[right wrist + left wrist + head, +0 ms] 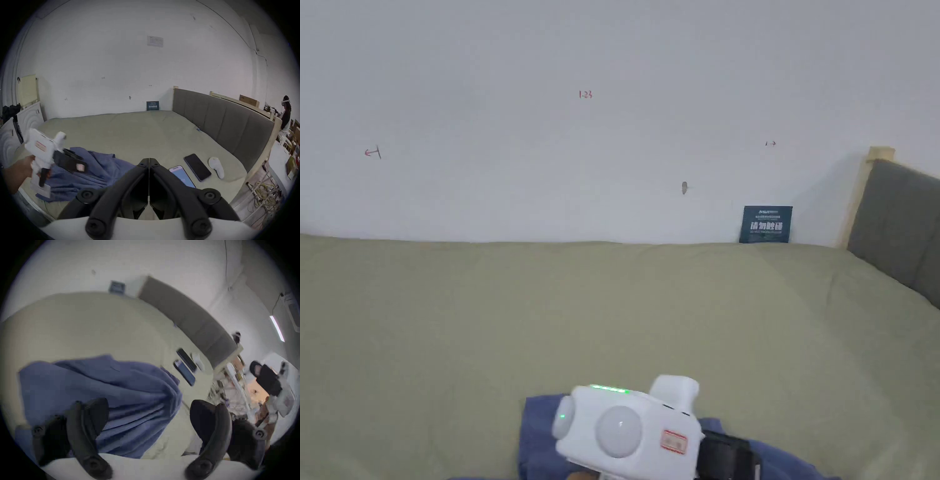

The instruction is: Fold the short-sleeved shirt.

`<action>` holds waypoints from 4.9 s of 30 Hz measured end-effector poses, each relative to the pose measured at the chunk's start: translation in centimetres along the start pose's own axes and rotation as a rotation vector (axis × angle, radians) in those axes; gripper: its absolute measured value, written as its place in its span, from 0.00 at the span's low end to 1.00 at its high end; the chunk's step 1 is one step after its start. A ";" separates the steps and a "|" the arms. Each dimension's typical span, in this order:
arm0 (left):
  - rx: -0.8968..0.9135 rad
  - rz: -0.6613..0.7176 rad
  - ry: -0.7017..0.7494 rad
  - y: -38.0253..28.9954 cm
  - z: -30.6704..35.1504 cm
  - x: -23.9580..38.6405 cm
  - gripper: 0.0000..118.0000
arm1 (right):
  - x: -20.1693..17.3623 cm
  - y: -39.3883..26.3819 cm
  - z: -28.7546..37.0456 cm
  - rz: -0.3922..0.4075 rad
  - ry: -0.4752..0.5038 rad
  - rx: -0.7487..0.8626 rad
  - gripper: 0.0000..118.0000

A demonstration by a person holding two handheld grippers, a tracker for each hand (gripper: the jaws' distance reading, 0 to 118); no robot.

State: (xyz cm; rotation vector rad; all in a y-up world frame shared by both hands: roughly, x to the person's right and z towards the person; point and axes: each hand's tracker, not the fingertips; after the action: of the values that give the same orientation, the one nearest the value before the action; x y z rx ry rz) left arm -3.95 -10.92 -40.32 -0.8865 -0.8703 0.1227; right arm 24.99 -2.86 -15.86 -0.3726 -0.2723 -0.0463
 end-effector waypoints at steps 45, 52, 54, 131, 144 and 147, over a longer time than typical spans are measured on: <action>-0.194 0.325 0.660 -8.9 10.5 -21.7 0.02 | -2.8 -2.5 -18.3 -0.055 0.132 -0.426 0.53; -0.172 0.345 0.644 -9.6 11.0 -21.9 0.02 | 0.7 -6.7 -26.1 -0.323 0.121 -0.866 0.74; -0.166 0.344 0.641 -9.7 11.0 -22.0 0.02 | 1.0 -8.0 -26.6 -0.360 0.141 -0.864 0.70; 0.450 0.256 0.583 -11.8 27.3 -19.8 0.02 | -3.5 -0.1 -18.3 -0.260 0.304 -0.160 0.00; 0.254 0.486 0.547 -27.7 25.2 -17.5 0.02 | -0.5 -12.2 -12.4 -0.358 0.228 -0.362 0.00; 0.260 0.528 0.541 -29.2 25.0 -18.0 0.02 | -0.6 -13.0 -12.2 -0.348 0.206 -0.387 0.00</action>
State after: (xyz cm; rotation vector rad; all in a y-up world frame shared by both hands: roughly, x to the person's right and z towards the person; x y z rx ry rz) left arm -40.76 -22.01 -22.23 -0.8288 -0.0986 0.4228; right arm 26.25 -19.47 -22.37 -0.6963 -0.1198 -0.4822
